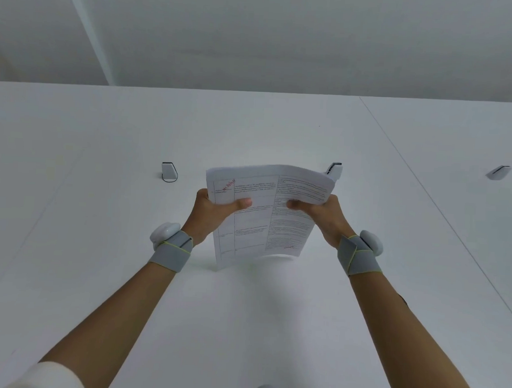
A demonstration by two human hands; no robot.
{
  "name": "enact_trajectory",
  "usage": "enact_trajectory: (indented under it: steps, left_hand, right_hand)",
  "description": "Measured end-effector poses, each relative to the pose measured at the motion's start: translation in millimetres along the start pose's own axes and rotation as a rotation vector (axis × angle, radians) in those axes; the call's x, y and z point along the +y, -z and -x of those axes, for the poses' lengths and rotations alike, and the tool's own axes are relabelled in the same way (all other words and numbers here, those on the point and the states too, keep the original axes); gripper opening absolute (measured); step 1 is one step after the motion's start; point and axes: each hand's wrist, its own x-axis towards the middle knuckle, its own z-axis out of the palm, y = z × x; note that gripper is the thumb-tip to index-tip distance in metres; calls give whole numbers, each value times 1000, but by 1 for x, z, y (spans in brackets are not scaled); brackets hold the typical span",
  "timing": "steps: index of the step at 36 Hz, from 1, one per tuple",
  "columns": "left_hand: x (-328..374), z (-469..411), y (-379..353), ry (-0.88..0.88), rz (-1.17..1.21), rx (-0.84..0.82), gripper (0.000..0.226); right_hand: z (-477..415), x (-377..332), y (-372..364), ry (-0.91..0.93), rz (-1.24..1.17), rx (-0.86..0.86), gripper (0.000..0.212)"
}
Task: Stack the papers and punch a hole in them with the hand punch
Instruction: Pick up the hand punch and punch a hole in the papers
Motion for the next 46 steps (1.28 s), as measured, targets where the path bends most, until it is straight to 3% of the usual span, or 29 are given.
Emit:
enact_trajectory:
  steps: [7, 18, 36, 39, 43, 46]
  left_hand:
    - [-11, 6, -2, 39, 4, -22, 28]
    - [-35, 8, -7, 136, -18, -23, 27]
    - [-35, 4, -5, 204, -144, 22, 35]
    - [-31, -2, -2, 236, -159, 49, 50]
    - [-32, -5, 2, 277, -97, 18, 49]
    - [-36, -7, 8, 313, -52, 10, 96]
  right_hand:
    - [3, 15, 1, -33, -15, -5, 42]
    - [1, 40, -5, -98, 24, -20, 40]
    - [6, 40, -2, -148, 35, -57, 22]
    - [4, 32, 1, -154, 0, -77, 26]
    - [4, 28, 3, -167, -59, -112, 24]
    - [5, 28, 3, -184, -92, -120, 25]
